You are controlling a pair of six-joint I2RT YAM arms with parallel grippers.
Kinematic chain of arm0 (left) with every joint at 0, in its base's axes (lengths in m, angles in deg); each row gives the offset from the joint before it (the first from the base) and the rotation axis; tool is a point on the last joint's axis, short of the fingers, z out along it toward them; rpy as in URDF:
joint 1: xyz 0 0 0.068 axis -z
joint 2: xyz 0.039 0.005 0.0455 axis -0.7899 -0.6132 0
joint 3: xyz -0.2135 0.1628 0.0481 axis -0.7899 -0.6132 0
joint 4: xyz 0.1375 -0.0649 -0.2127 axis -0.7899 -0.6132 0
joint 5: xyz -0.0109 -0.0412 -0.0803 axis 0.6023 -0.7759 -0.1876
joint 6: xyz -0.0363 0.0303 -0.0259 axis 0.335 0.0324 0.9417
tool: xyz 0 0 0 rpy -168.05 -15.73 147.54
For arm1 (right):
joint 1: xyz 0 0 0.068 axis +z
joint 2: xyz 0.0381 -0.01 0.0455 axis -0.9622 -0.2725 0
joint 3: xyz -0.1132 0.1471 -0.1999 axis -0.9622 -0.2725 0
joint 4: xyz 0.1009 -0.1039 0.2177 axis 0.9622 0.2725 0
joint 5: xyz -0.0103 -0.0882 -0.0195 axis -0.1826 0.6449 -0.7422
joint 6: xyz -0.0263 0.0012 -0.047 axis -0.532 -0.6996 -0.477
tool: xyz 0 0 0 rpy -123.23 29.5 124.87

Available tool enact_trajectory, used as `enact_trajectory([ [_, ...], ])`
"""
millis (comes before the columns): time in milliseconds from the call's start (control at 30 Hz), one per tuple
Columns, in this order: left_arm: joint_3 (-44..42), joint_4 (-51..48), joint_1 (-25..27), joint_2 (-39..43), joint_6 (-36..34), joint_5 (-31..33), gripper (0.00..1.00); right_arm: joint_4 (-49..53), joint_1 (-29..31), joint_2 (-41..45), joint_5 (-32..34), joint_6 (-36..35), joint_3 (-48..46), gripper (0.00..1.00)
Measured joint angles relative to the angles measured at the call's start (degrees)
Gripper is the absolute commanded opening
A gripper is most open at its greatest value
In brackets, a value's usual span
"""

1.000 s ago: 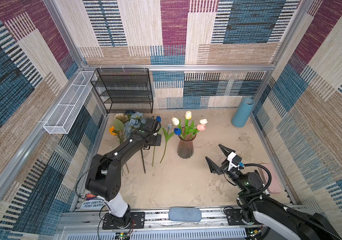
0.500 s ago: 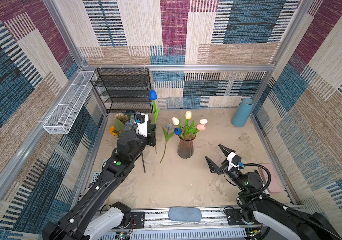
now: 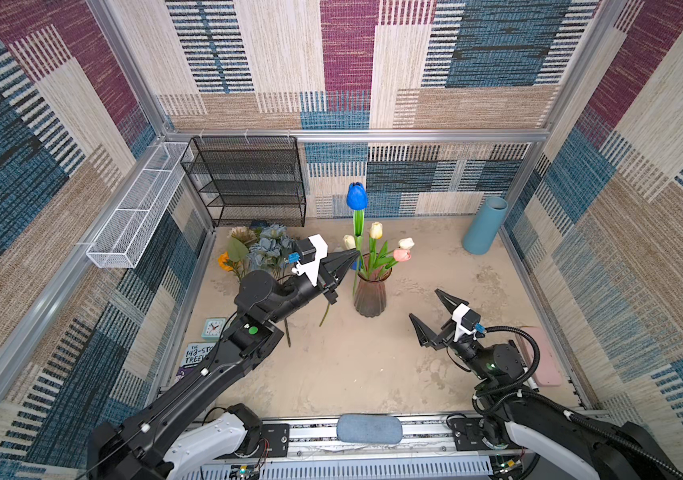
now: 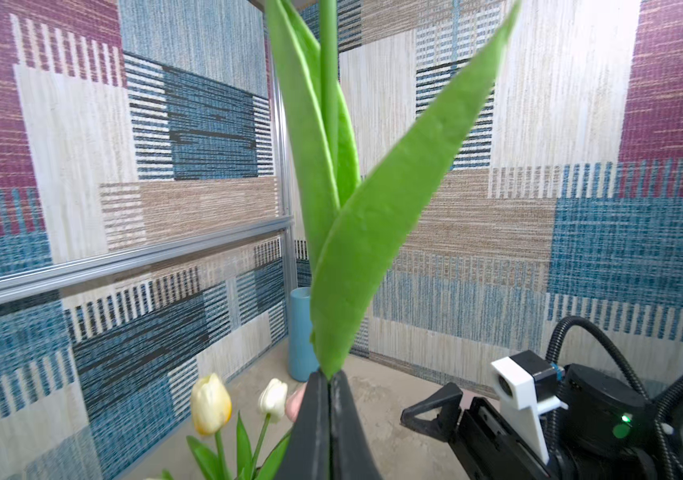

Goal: Arrange the flowers into the vase
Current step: 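Carry the pale blue tulip over the pink vase opening with the left gripper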

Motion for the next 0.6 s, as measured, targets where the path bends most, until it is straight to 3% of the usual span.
enact_trajectory([
  [233,4.83,6.97,3.02,-12.79,-1.05,9.01,0.0,0.0,0.0,1.6,-0.02,0.0,-0.07,0.99],
  [600,6.25,11.67,5.88,-21.59,-7.43,20.31,0.0,0.02,0.02,2.21,0.0,0.0,-0.37,0.99],
])
